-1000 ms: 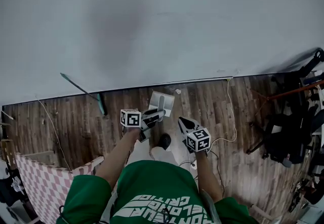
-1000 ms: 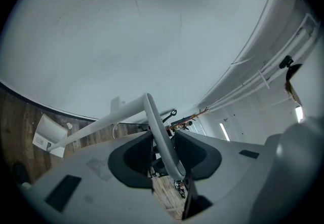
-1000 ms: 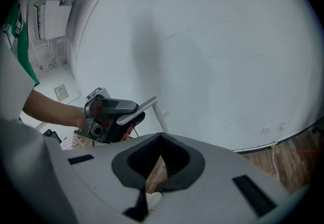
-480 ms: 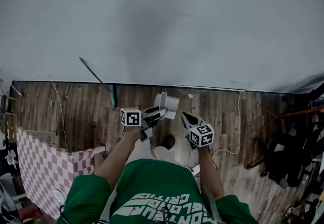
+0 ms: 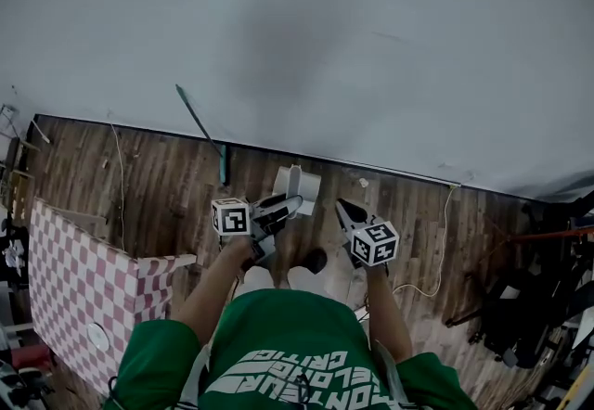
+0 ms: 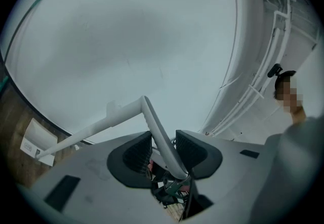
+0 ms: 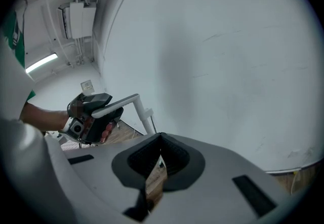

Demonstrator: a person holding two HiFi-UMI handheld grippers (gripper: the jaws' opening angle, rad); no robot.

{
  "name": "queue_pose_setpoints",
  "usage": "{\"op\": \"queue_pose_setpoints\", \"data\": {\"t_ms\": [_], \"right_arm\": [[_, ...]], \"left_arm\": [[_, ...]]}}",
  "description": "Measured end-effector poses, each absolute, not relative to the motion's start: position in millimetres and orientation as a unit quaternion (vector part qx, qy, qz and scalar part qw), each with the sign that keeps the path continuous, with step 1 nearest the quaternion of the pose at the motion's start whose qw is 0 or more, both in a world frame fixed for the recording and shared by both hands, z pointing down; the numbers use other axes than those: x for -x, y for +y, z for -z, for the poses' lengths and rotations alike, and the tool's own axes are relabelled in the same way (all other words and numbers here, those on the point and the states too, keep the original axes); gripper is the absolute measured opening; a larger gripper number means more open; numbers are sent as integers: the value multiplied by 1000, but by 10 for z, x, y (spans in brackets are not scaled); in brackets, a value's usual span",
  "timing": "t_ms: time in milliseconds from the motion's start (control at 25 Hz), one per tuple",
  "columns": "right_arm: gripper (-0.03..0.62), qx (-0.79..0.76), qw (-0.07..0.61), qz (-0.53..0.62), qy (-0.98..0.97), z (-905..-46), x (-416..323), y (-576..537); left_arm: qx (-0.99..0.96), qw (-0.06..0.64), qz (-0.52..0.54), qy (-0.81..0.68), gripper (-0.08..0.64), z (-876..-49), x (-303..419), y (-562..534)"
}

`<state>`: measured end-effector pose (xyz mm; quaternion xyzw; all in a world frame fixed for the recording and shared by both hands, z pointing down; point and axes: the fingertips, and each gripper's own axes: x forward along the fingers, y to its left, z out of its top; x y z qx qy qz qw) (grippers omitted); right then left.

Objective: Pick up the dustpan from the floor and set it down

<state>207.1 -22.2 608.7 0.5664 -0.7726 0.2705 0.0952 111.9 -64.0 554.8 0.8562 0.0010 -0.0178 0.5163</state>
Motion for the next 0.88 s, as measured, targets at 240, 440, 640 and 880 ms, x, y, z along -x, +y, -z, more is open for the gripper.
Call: {"op": "queue_pose_setpoints", "data": {"t_ms": [240, 440, 640, 880], "right_arm": [[8, -565, 86, -260, -779, -5936, -1644, -364], [8, -556, 85, -252, -787, -5842, -1235, -474], [8, -546, 86, -248, -795, -5801, -817, -553], [8, -533, 94, -244, -805, -5774, -417, -657]], "left_arm": [[-858, 512, 29, -12, 133, -5373, -588, -766], [-861, 507, 29, -20, 133, -5369, -182, -872], [-859, 510, 35, -25, 133, -5338, 182, -937], [-850, 523, 38, -40, 136, -5389, 563, -965]]}}
